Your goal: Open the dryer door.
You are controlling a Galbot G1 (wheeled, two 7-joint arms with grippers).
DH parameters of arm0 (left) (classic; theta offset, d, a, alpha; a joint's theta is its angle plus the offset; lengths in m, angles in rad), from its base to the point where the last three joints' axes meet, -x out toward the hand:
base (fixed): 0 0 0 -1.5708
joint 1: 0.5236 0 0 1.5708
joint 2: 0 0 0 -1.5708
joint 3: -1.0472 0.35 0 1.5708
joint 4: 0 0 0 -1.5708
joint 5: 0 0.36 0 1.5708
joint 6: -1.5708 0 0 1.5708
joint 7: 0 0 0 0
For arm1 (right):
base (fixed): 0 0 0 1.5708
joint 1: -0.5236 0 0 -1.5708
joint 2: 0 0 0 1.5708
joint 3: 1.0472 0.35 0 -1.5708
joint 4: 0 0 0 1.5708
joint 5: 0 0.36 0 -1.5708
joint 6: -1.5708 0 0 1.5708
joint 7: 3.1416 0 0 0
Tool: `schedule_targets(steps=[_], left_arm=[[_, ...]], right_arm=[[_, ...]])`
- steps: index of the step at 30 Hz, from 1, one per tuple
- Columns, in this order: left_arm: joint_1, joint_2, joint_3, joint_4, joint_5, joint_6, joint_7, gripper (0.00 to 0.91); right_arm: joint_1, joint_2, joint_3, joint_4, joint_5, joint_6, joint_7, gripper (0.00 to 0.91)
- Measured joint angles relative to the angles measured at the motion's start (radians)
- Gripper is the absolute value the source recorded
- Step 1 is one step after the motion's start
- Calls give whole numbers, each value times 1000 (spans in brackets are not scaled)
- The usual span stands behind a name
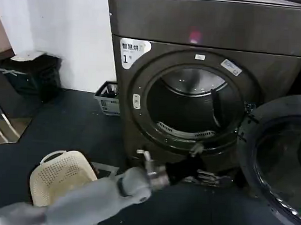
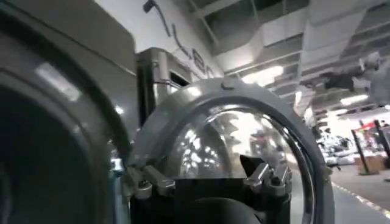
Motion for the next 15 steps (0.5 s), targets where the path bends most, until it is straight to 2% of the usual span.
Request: schedule_targets(steps=[9, 15], left_arm=[[8, 290, -27, -177, -88, 38, 11, 907], [38, 495, -50, -273, -116, 122, 16, 907]], right_arm=[[24, -4, 1, 17, -6, 7, 12, 907], [37, -25, 18, 25, -8, 1, 11, 907]])
